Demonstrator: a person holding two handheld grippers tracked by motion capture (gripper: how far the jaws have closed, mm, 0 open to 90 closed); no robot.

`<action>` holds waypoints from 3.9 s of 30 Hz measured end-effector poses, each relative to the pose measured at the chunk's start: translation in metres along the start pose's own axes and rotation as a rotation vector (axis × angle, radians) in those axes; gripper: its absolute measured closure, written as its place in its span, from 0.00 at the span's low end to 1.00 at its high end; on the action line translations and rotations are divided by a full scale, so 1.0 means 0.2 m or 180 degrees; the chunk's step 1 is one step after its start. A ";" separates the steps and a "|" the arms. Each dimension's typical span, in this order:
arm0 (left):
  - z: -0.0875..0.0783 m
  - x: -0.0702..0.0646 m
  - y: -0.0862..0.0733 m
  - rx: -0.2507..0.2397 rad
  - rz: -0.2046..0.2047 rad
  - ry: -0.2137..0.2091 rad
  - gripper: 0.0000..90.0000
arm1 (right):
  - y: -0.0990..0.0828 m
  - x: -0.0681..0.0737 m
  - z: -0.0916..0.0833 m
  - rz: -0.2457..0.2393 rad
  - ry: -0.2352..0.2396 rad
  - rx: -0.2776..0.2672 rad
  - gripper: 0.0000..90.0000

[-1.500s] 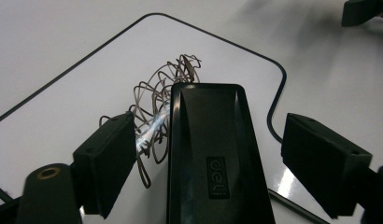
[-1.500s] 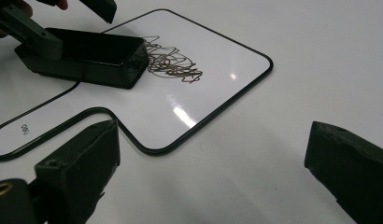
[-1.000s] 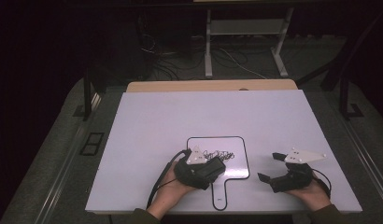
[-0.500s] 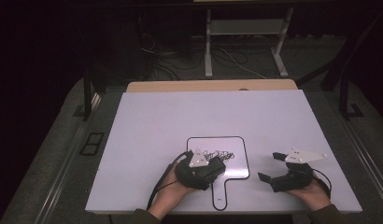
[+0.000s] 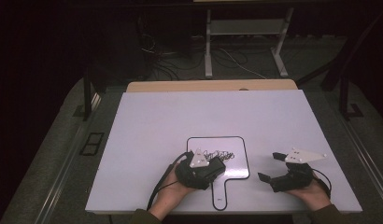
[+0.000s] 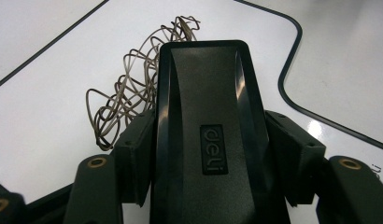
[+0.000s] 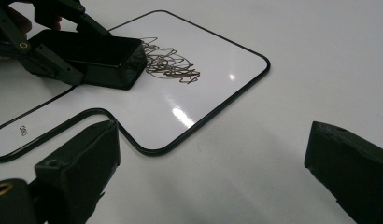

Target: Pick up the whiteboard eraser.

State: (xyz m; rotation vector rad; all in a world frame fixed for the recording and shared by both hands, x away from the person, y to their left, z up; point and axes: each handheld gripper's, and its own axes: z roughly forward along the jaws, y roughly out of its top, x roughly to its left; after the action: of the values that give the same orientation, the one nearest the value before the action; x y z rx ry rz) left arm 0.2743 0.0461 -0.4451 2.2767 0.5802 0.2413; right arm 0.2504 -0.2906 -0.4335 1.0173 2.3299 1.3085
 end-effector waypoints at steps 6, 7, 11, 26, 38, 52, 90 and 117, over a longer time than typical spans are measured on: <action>0.00 0.01 0.00 -0.0003 -0.0028 -0.0030 0.42 | 0.00 0.00 0.00 -0.0002 -0.0002 0.0003 0.03; 0.00 0.01 0.00 0.0001 -0.0029 -0.0034 0.42 | 0.00 0.00 0.00 -0.0002 -0.0002 0.0003 0.03; 0.00 0.01 0.00 0.0001 -0.0072 -0.0066 0.42 | 0.00 0.00 0.00 -0.0004 -0.0004 0.0004 0.03; -0.01 0.02 0.00 -0.0043 -0.0098 -0.0118 0.41 | 0.00 0.00 0.00 -0.0002 -0.0001 0.0002 0.03; -0.02 0.04 0.00 -0.0072 -0.0244 -0.0236 0.43 | 0.00 0.00 0.00 -0.0007 -0.0004 -0.0003 0.03; -0.05 0.04 0.03 -0.0032 -0.0167 -0.0220 0.44 | 0.00 0.00 -0.01 -0.0006 0.0018 -0.0008 0.03; -0.16 0.33 0.12 -0.0215 -0.0083 -0.0300 0.44 | -0.04 0.01 0.04 0.0097 0.0101 0.0013 0.03; 0.05 0.47 0.17 -0.0045 -0.0094 -0.0191 0.44 | -0.04 0.01 0.04 0.0095 0.0088 -0.0001 0.03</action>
State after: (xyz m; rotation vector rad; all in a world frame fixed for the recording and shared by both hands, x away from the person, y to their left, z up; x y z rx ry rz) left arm 0.3726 0.0643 -0.4275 2.2521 0.5788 0.1614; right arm 0.2500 -0.2867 -0.4434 1.0442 2.3435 1.3421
